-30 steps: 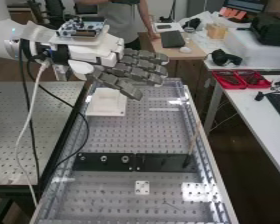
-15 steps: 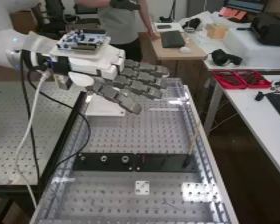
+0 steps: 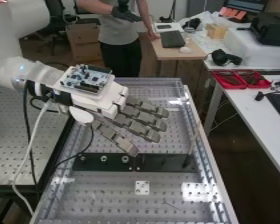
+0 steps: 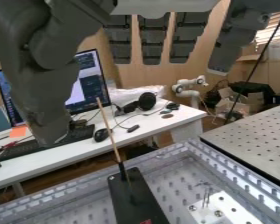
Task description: Grab the paper clip and place it in the clear container
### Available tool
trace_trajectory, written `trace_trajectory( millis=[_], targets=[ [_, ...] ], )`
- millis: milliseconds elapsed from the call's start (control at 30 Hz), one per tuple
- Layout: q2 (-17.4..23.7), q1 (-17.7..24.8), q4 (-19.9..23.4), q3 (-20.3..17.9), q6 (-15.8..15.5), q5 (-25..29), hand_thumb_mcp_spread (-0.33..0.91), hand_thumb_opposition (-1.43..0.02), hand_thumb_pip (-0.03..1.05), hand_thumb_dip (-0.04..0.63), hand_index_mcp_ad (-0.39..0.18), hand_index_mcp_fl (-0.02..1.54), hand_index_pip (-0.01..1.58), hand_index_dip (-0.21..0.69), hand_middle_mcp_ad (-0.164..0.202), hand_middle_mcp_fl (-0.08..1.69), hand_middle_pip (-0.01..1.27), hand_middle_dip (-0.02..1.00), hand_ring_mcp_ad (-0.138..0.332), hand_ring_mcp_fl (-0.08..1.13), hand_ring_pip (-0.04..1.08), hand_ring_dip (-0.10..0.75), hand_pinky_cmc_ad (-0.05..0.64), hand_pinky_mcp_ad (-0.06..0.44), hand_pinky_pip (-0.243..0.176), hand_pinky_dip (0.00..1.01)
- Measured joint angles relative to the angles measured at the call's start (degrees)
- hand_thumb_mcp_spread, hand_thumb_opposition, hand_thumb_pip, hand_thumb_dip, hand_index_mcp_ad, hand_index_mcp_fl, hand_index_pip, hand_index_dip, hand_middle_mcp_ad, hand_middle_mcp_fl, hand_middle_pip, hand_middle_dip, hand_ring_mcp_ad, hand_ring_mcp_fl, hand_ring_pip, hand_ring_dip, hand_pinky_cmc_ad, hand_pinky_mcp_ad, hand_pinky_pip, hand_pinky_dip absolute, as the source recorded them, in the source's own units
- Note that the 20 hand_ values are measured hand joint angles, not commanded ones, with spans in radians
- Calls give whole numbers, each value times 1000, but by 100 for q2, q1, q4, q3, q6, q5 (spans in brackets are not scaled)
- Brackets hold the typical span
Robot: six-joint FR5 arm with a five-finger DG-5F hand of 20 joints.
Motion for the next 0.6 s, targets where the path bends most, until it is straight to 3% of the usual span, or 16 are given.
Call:
trace_trajectory(
  millis=[167, 600],
  targets=[
    [-261, -163, 90, 76, -21, -94, 340, -775, 702, 206, -72, 154, 539, -2, 58, 9, 126, 157, 87, 0, 129, 42, 248, 250, -94, 490],
    [-1037, -824, 170, 632, -117, -880, 339, -836, 730, 269, -89, 206, 1154, 0, 61, 9, 122, 162, 89, 0, 129, 42, 248, 250, -94, 468]
  ],
)
